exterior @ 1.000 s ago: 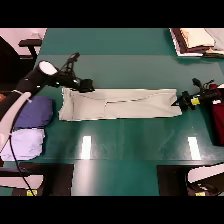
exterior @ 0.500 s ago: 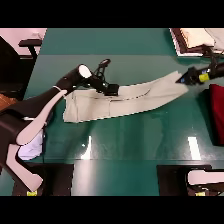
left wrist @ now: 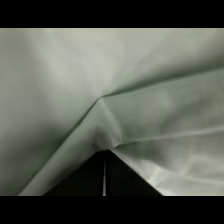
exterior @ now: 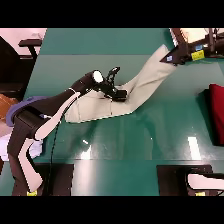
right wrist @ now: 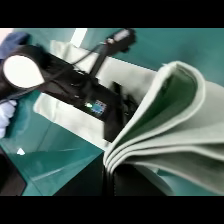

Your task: Fold the shirts.

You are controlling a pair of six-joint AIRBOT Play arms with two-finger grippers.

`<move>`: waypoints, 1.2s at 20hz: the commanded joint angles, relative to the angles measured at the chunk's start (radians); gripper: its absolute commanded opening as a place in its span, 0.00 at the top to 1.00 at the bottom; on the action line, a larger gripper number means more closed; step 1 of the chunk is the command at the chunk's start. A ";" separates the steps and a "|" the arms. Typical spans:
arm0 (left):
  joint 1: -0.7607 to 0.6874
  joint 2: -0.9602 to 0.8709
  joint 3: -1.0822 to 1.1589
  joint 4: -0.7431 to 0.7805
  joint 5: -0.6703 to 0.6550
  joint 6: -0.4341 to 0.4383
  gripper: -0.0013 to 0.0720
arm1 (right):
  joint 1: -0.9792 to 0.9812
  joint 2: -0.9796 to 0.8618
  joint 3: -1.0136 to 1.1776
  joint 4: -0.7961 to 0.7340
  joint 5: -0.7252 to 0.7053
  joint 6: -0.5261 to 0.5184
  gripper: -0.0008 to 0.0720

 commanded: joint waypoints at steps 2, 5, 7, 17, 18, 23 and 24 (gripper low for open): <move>0.033 0.041 0.008 0.026 -0.026 -0.013 0.95 | 0.111 0.004 0.019 0.035 -0.048 0.003 0.97; 0.150 0.200 0.007 0.105 -0.063 -0.012 0.95 | 0.206 -0.005 0.019 0.044 -0.090 -0.010 0.97; 0.251 0.325 0.007 0.164 -0.092 0.000 0.95 | 0.298 -0.040 0.020 0.120 -0.143 -0.054 0.97; 0.605 0.711 0.007 0.285 -0.167 0.013 0.95 | 0.660 -0.459 0.270 0.121 -0.270 -0.184 0.23; 0.608 0.711 0.007 0.286 -0.186 0.013 0.95 | 0.636 -0.463 0.255 0.095 -0.222 -0.146 0.24; 0.608 0.710 0.007 0.286 -0.213 0.013 0.95 | 0.409 -0.348 -0.026 -0.014 -0.147 -0.121 0.31; 0.607 0.709 0.007 0.285 -0.216 0.013 0.95 | 0.355 -0.312 -0.103 -0.049 -0.164 -0.094 0.31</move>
